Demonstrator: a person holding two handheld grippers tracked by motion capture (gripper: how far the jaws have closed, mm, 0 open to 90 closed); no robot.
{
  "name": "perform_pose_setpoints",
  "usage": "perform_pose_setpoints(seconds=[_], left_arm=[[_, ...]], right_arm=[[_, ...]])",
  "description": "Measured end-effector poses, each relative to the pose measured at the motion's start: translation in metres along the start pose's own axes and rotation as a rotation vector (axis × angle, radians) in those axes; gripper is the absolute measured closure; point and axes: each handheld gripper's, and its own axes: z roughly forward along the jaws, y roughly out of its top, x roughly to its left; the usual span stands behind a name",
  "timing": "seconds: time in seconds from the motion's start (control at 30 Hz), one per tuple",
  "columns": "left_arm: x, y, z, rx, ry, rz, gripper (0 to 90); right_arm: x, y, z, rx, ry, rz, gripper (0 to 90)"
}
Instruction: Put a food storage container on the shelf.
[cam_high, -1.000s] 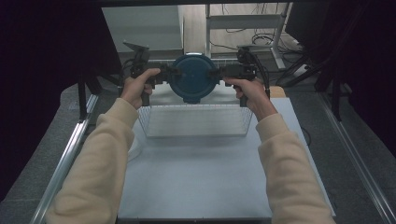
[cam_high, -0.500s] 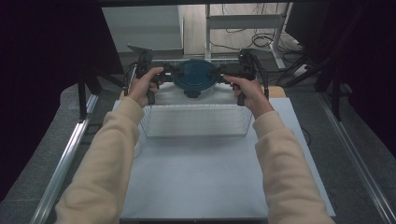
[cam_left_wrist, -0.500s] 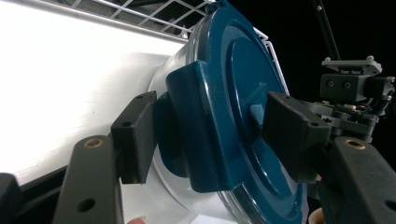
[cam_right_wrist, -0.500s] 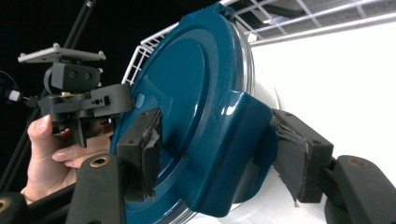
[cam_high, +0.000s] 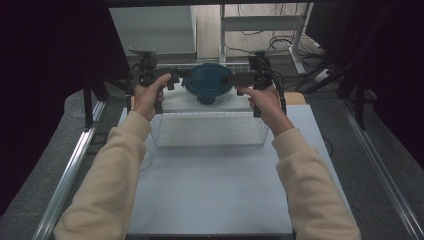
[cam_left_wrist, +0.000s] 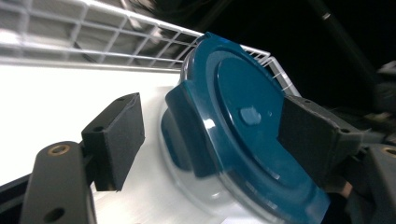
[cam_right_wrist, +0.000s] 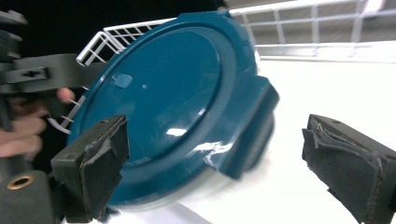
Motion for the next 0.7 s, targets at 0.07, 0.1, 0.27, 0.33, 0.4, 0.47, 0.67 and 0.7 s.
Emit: perform_pose_setpoints(seconds=[0.07,0.1,0.27,0.33,0.4,0.47,0.67,0.7], left_arm=[[-0.009,-0.007,-0.008,-0.004,0.012,0.058,20.6],[-0.012,-0.012,-0.013,0.001,0.014,0.088,20.1],[-0.029,-0.041,-0.039,-0.003,0.053,0.197,21.8],[-0.033,-0.056,-0.049,-0.014,0.061,0.232,21.9],[-0.035,-0.073,-0.055,-0.007,0.073,0.268,22.2],[-0.034,-0.092,-0.061,-0.005,0.07,0.282,22.8],[-0.031,-0.145,-0.073,0.005,0.101,0.328,22.9],[-0.029,-0.153,-0.074,0.001,0.102,0.327,22.9]], right_arm=[[0.0,-0.005,-0.009,-0.034,-0.004,-0.051,7.3],[-0.001,-0.008,-0.013,-0.039,0.003,-0.067,7.4],[-0.01,-0.03,-0.036,-0.078,0.022,-0.108,9.5],[-0.011,-0.041,-0.048,-0.099,0.033,-0.139,10.2],[-0.012,-0.053,-0.06,-0.135,0.062,-0.17,11.1],[-0.013,-0.067,-0.069,-0.142,0.087,-0.202,12.9],[-0.018,-0.11,-0.085,-0.121,0.092,-0.286,16.4],[-0.02,-0.117,-0.084,-0.116,0.079,-0.292,16.9]])
